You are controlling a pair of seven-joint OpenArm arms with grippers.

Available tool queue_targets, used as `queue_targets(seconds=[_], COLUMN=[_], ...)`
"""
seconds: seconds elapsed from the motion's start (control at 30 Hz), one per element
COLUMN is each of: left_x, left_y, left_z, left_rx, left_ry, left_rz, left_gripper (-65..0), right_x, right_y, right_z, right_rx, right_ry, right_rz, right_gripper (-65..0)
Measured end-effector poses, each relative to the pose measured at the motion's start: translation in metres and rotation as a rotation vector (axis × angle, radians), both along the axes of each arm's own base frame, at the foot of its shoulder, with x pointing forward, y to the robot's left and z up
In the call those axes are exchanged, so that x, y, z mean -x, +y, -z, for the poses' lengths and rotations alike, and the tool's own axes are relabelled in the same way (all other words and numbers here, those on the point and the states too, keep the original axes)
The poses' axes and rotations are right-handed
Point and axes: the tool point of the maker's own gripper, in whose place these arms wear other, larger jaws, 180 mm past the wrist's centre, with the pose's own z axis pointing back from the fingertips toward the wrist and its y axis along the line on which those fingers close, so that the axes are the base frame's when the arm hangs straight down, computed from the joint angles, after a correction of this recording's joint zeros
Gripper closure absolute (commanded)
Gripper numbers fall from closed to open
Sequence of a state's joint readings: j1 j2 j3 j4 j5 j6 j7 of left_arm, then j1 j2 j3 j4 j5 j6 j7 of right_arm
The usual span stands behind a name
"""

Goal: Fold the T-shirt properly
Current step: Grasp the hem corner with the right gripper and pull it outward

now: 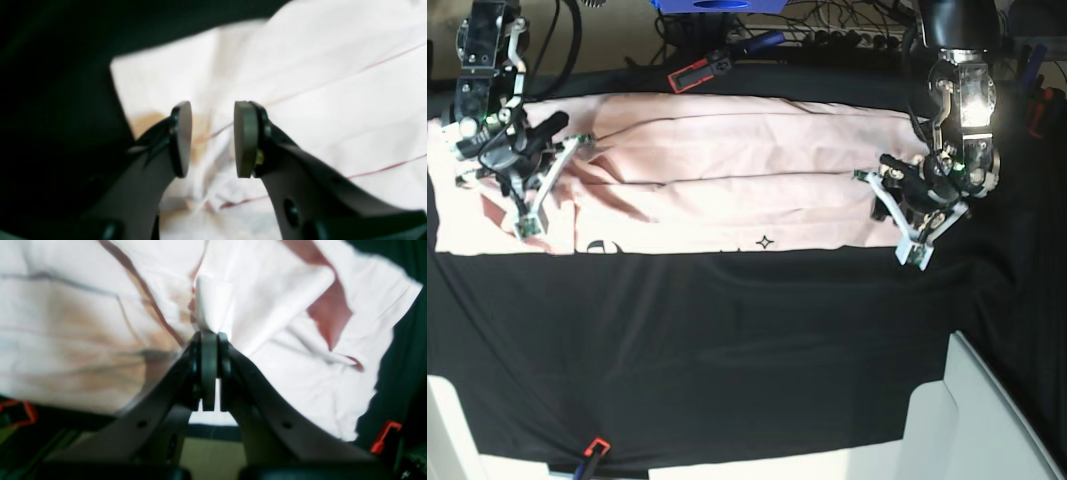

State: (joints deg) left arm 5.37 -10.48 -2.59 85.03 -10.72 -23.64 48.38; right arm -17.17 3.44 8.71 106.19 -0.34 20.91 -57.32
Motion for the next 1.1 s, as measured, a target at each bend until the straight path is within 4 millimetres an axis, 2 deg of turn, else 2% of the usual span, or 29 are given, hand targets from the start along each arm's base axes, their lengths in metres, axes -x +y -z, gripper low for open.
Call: queue_targets(seconds=[0.13,0.27,0.4,0.53,0.67,0.83,0.9,0.97,1.1], left_x=[0.002,0.001,0.000,0.000,0.001,0.001,0.001,0.003,0.012], left_y=[0.005,0.005,0.004,0.005,0.003,0.004,0.004,0.004,0.006], left_z=[0.001,0.001,0.000,0.000,0.001,0.000,0.001,0.006,0.016], left_rx=[-0.014,-0.013,-0.011,-0.012,-0.009,-0.009,-0.009,-0.005,-0.004], left_ry=[0.008,0.005,0.002,0.001,0.002,0.002,0.004,0.019,0.055], left_rz=[-0.010,-0.011,-0.010,-0.011,-0.011,-0.012,-0.012,-0.015,-0.022], left_gripper=[-21.7,-21.7,-21.7,-21.7,-21.7,-21.7,-21.7,-21.7,-21.7], right_x=[0.005,0.007,0.026,0.021,0.029,0.030,0.039,0.045,0.042], right_y=[0.006,0.014,0.018,0.021,0.022,0.026,0.029,0.033,0.032], right_z=[-0.007,-0.006,0.005,0.003,0.007,0.007,0.012,0.014,0.007], right_rx=[-0.003,-0.027,-0.038,-0.049,-0.054,-0.063,-0.064,-0.074,-0.066], right_ry=[-0.016,-0.014,0.035,0.022,0.044,0.055,0.110,0.141,0.132], right_rz=[0.002,-0.002,0.016,0.017,0.020,0.027,0.040,0.045,0.044], right_gripper=[0.0,0.0,-0.1,-0.1,-1.0,-1.2,-4.5,-11.0,-21.6])
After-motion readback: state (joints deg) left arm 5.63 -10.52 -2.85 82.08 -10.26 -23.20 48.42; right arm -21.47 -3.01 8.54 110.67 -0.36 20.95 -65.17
